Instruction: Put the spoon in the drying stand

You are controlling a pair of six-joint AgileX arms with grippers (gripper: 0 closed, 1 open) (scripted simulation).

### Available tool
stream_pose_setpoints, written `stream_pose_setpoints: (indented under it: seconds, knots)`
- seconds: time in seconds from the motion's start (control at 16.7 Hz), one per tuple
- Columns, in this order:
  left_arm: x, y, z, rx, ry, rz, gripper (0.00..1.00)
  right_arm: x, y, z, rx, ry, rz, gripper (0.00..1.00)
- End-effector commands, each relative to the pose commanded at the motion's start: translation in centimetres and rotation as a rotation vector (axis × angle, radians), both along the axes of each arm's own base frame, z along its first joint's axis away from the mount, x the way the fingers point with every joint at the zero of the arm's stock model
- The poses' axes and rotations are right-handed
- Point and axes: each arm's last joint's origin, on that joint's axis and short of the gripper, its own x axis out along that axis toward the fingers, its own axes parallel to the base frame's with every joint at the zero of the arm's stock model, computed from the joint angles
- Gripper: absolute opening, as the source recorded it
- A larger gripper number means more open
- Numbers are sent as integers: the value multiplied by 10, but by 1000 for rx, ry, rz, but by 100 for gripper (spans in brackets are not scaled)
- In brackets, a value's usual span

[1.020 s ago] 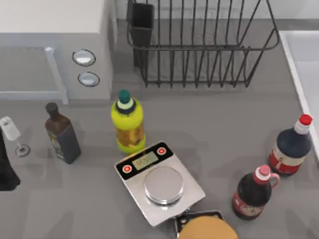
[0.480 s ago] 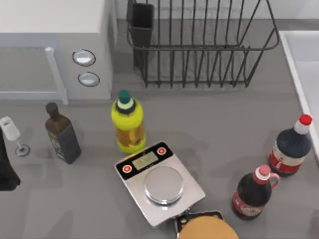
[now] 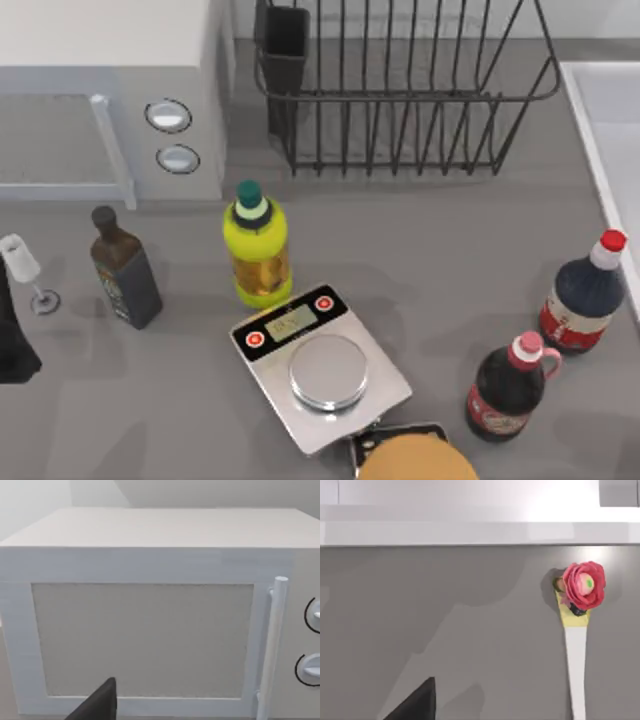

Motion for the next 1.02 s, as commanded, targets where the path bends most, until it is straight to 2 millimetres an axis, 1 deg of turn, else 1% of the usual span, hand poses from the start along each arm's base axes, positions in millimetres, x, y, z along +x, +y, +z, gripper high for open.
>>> stream_pose_setpoints:
  seconds: [0.12, 0.24, 0.36, 0.48, 0.6, 0.9, 1.02]
  knots:
    - [0, 0, 0, 0, 0, 0, 100, 11, -19, -1, 50, 149, -9, 100]
    - [0, 0, 0, 0, 0, 0, 100, 19, -36, -2, 99, 259, -13, 100]
    - [0, 0, 0, 0, 0, 0, 100, 25, -51, -4, 142, 337, -15, 100]
    - [0, 0, 0, 0, 0, 0, 100, 29, -61, -6, 170, 380, -15, 100]
    - [0, 0, 0, 0, 0, 0, 100, 30, -64, -6, 178, 392, -15, 100]
    - [0, 0, 0, 0, 0, 0, 100, 30, -63, -7, 177, 390, -13, 100]
    - [0, 0, 0, 0, 0, 0, 100, 31, -63, -16, 180, 394, -15, 100]
